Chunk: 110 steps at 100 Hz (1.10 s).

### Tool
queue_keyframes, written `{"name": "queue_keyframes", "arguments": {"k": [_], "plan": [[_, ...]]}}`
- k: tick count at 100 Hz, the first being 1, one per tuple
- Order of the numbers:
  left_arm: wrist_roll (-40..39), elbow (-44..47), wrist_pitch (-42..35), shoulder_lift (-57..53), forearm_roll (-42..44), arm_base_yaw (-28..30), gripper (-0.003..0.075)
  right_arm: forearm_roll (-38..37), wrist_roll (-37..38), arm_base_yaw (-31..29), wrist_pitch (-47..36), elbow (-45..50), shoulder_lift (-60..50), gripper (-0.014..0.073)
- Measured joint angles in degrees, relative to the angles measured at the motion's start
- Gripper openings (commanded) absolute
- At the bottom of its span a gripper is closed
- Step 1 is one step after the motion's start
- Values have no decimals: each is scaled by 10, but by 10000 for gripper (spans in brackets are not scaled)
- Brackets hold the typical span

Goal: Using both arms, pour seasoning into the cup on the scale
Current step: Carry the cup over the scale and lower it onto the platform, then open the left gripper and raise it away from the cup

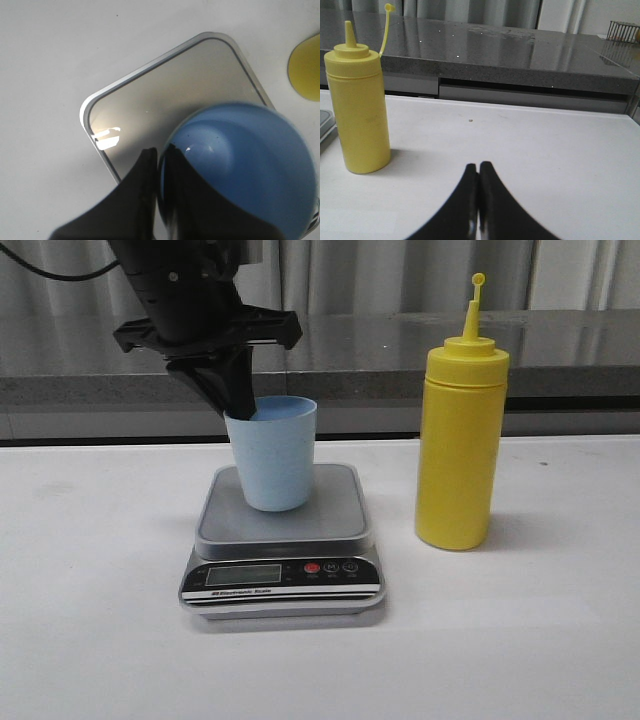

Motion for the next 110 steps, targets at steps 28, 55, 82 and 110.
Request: {"name": "queue_keyframes", "arguments": {"k": [28,55,82,110], "plan": [[0,0,3,0,0,0,223,0,0,0,0,0,0,-67],[1,0,5,0,0,0,534,0,0,0,0,0,0,-67],[1,0,11,-15,0,0,534,0,0,0,0,0,0,-67],[-1,2,-13,-106,5,42,533,0,0,0,0,0,0,-67]]}}
